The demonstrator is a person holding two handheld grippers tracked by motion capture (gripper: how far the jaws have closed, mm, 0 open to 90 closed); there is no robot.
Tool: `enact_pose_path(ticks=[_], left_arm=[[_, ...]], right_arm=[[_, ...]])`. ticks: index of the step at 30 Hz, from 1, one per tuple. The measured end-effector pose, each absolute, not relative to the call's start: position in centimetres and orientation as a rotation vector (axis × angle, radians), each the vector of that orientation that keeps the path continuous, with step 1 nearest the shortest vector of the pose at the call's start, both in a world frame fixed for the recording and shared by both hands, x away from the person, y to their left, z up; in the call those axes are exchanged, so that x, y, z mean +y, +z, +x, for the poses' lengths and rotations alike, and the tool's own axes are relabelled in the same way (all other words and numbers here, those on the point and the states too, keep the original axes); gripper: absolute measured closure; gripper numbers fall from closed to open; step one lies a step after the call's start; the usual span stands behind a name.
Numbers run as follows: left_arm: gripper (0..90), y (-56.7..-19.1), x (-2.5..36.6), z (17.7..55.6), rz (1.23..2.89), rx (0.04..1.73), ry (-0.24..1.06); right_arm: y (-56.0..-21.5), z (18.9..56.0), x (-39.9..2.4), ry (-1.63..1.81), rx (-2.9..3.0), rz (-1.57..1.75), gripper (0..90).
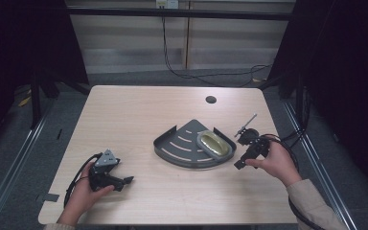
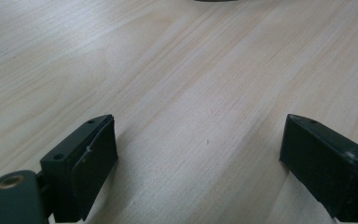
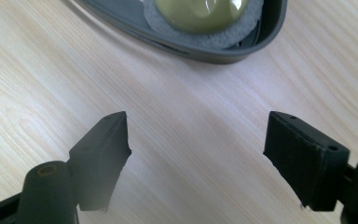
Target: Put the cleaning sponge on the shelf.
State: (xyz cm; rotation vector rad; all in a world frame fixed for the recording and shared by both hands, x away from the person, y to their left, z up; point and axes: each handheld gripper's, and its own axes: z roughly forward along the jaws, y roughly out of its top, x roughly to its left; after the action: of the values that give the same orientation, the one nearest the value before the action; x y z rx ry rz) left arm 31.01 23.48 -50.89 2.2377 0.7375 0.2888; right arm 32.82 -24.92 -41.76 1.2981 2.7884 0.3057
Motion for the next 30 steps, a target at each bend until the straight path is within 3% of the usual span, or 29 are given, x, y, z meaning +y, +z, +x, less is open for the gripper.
enact_pose_path(ticks=[30], left_arm=[[10.3, -50.9, 23.5, 31.0, 2.237, 0.738, 0.289]], right_arm=[[-43.9, 30.1, -28.8, 0.371, 2.743, 1.378, 21.3]])
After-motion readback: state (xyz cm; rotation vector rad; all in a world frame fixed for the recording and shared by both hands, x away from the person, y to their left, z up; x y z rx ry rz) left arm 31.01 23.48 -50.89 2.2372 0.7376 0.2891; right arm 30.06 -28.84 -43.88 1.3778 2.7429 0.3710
